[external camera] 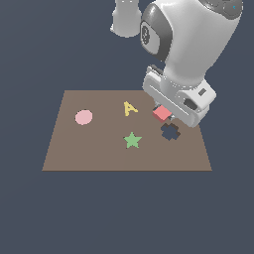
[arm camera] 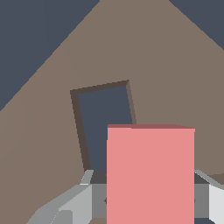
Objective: Insert a designated object into the corresponding slot on a board.
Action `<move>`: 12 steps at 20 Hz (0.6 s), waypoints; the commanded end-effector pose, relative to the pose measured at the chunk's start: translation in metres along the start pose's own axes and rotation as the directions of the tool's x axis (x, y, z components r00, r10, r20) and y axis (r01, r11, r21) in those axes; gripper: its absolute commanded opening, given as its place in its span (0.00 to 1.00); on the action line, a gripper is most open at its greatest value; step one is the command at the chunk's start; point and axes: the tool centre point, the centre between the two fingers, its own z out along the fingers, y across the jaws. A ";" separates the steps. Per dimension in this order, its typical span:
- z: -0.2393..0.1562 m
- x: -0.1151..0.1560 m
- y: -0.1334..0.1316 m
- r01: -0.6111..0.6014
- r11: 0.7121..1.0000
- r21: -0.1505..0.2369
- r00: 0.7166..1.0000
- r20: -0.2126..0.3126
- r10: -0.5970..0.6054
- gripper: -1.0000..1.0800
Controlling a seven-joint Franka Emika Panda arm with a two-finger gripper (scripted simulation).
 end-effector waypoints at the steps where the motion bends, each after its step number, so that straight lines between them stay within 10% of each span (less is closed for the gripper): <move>1: -0.001 0.011 -0.007 0.062 0.998 0.000 0.998 0.001 -0.062 0.00; 12: -0.001 0.030 -0.023 0.183 0.983 0.000 0.983 0.001 -0.183 0.00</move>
